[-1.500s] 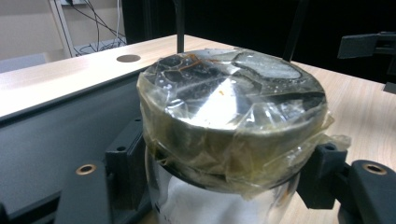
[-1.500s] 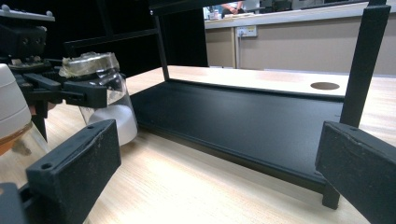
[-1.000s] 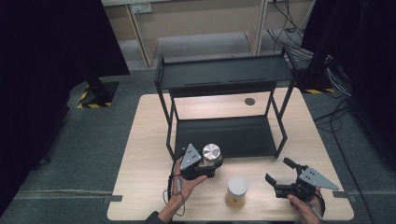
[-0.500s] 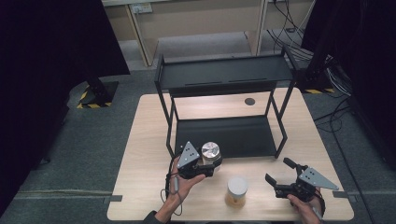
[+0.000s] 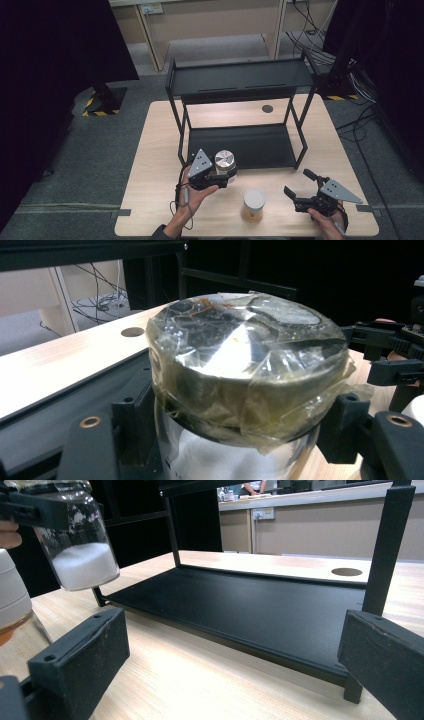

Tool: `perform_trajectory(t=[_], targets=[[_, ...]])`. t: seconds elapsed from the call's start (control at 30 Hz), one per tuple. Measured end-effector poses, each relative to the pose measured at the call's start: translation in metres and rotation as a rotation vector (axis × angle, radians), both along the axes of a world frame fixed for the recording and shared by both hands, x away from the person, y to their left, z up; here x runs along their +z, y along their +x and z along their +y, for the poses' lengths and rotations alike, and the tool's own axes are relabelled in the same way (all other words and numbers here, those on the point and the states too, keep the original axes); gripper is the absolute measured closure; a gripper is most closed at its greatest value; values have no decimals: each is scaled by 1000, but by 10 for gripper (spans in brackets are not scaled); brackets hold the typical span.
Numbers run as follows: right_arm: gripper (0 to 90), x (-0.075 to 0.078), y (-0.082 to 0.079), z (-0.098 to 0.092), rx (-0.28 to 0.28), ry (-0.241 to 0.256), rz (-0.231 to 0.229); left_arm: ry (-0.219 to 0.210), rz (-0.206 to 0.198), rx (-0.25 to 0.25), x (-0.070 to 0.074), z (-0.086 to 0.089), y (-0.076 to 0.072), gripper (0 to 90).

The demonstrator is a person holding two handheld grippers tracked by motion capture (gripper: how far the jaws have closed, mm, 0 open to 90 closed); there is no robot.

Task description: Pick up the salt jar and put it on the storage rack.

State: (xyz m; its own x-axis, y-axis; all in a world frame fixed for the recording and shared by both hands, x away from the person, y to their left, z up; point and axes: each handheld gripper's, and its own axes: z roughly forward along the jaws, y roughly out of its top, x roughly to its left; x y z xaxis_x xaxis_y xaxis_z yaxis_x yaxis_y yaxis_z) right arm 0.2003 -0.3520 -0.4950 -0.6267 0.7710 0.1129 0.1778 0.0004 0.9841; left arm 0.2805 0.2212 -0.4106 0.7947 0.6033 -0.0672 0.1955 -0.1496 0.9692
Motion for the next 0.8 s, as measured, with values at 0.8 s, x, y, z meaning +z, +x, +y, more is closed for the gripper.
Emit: perform_trajectory(t=[0.8], targets=[[3, 0, 0, 0, 1, 1, 1, 14, -27, -8, 68, 11, 15, 311]])
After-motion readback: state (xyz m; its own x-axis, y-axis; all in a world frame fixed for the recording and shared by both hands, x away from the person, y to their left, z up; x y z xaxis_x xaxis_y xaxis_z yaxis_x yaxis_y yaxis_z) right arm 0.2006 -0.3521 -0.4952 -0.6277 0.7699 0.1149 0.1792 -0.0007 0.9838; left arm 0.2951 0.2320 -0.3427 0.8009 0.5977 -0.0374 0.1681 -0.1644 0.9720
